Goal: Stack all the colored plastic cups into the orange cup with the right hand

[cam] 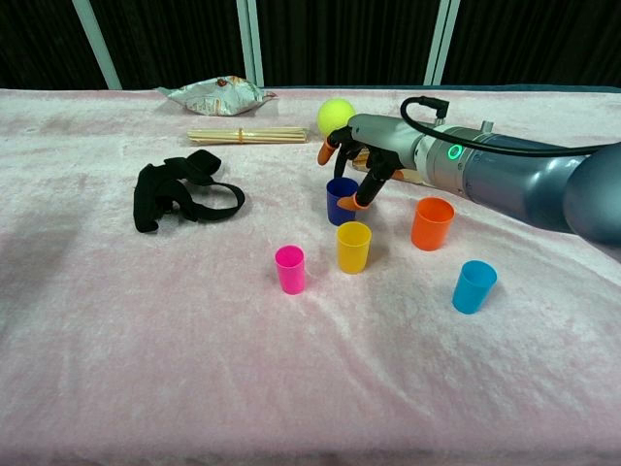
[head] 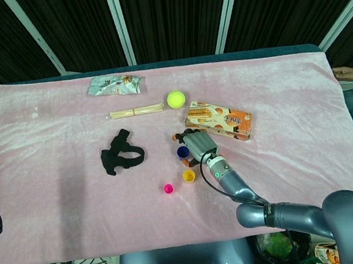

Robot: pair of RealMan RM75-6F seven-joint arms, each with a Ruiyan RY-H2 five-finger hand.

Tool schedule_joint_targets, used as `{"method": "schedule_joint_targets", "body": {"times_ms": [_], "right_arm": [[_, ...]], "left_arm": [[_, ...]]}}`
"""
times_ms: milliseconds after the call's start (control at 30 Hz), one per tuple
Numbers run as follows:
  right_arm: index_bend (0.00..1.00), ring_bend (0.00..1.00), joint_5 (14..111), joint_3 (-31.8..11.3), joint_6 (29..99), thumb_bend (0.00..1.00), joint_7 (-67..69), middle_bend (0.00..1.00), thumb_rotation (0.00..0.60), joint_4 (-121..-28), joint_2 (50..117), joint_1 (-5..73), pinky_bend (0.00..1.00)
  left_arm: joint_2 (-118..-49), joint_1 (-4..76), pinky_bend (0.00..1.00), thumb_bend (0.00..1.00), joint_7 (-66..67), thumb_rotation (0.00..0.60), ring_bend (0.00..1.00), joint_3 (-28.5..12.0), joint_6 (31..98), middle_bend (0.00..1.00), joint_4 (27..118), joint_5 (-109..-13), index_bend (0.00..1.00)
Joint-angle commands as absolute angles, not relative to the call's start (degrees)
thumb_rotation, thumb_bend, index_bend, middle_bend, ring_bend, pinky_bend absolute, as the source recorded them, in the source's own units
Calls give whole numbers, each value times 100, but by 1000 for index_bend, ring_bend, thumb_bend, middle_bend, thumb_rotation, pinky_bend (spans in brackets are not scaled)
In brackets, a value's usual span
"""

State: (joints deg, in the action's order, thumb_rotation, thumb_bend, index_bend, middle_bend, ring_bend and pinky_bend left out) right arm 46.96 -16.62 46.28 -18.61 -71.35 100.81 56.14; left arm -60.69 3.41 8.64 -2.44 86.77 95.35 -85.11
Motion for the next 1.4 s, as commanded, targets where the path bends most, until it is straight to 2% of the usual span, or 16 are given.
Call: {"method": "schedule_joint_targets", "body": {"times_ms": [33, 900, 1167, 1400], "right_arm": [[267, 163, 4697, -1667, 4632, 242, -1858, 311, 600, -7135, 10078, 5617, 209], [327, 170, 4804, -1572, 4576, 244, -1783, 359, 600, -7058, 10158, 5611, 209], [394, 231, 4859, -1594, 4605, 285, -1725, 450, 600, -6849, 10302, 5623, 208], [442, 249, 4976, -1643, 4764, 327, -1713, 476, 600, -6908, 10240, 5566, 208]], "left_arm": [[-6066, 340, 31, 703, 868, 600, 0, -244, 8679, 12, 9542, -8511, 72], [-6028, 326, 31, 703, 845, 600, 0, -243, 8686, 12, 9568, -8488, 72], [-6015, 318, 31, 703, 824, 600, 0, -254, 8706, 12, 9567, -8480, 72], [-6019, 320, 32, 703, 850, 600, 0, -245, 8691, 12, 9570, -8478, 72]]}}
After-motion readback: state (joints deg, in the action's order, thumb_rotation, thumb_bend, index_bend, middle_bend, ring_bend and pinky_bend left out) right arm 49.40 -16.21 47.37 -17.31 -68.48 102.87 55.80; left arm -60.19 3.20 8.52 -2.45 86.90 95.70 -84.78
